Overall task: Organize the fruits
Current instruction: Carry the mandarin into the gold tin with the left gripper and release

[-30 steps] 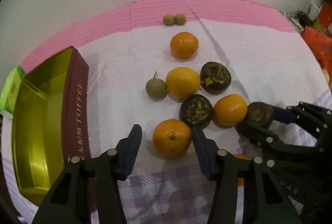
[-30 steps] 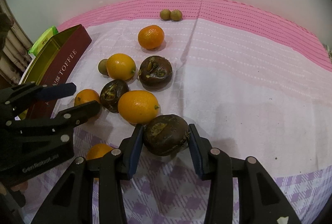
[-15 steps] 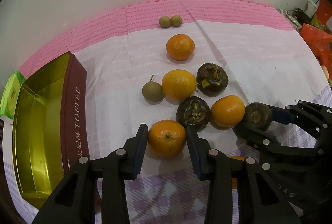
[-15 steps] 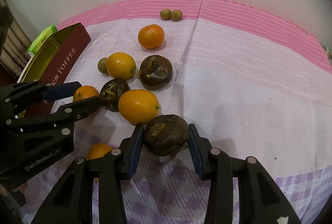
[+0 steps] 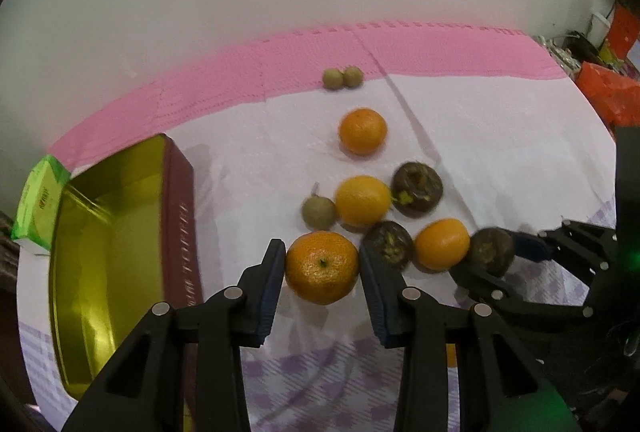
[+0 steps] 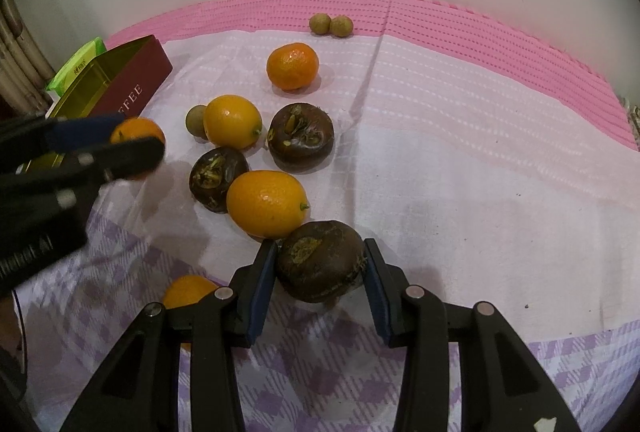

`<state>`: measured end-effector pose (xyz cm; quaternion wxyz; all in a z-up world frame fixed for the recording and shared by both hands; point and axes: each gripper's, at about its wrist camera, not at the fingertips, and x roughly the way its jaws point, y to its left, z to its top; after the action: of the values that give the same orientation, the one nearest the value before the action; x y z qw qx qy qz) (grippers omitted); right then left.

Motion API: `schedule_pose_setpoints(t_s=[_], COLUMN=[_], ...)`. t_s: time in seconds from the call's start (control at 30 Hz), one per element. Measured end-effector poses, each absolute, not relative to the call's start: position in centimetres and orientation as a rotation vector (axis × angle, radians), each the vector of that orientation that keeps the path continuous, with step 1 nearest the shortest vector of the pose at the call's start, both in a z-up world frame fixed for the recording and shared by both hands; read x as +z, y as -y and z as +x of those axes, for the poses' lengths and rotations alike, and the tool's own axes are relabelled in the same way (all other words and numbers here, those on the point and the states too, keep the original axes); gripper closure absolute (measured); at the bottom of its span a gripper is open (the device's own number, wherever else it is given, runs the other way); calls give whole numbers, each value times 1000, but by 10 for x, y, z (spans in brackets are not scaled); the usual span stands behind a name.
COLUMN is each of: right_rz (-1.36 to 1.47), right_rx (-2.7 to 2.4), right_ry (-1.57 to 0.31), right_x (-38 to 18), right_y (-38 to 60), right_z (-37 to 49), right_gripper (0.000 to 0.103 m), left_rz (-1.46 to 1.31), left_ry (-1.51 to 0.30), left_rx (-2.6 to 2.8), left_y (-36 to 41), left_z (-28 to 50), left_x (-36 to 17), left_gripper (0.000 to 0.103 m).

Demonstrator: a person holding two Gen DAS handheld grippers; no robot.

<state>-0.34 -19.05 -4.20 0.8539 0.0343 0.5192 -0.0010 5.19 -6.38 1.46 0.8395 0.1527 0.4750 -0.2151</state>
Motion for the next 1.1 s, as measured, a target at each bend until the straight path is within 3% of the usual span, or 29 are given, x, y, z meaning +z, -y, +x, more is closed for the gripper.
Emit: schedule_pose_setpoints(t_s=[0.47, 1.1], right_rz=[56, 37], right_rx=[-11, -28], right_ry=[-1098, -1108], right_x=[-42, -43], right_y=[189, 186], right_z=[-2, 1], right_gripper=[63, 63], left_rz=[254, 195], left_ry=[-968, -1020], left_rx=[-301, -81], left_y=[3, -98], left_z=[95, 133], left_x=[36, 7], left_gripper=[64, 64])
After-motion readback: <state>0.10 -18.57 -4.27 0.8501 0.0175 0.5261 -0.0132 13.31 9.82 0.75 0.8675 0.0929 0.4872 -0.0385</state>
